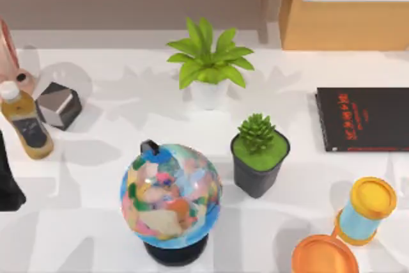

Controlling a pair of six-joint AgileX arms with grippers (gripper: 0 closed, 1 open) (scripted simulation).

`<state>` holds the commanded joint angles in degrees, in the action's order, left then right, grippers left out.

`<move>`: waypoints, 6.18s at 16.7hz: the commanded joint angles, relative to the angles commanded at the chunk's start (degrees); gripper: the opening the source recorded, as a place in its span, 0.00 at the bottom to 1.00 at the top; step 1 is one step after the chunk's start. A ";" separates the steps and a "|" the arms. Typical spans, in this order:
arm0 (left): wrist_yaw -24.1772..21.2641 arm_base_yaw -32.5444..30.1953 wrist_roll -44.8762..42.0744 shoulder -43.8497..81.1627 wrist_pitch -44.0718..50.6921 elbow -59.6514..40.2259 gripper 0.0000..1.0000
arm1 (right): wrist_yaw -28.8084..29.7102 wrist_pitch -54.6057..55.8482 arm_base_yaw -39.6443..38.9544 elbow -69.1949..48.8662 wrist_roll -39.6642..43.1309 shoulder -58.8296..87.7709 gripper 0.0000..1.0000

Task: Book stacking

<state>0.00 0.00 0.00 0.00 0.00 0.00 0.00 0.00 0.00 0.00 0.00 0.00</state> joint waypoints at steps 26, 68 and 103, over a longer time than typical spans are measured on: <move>0.00 0.00 0.00 0.00 0.00 0.00 1.00 | -24.82 31.97 26.47 -79.43 0.73 111.70 1.00; 0.00 0.00 0.00 0.00 0.00 0.00 1.00 | -24.49 30.52 26.48 -92.29 0.75 122.63 0.00; 0.00 0.00 0.00 0.00 0.00 0.00 1.00 | 6.09 37.06 1.72 -32.63 -79.48 81.00 0.00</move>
<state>0.00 0.00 0.00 0.00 0.00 0.00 6.09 37.06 1.72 -32.63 -79.48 81.00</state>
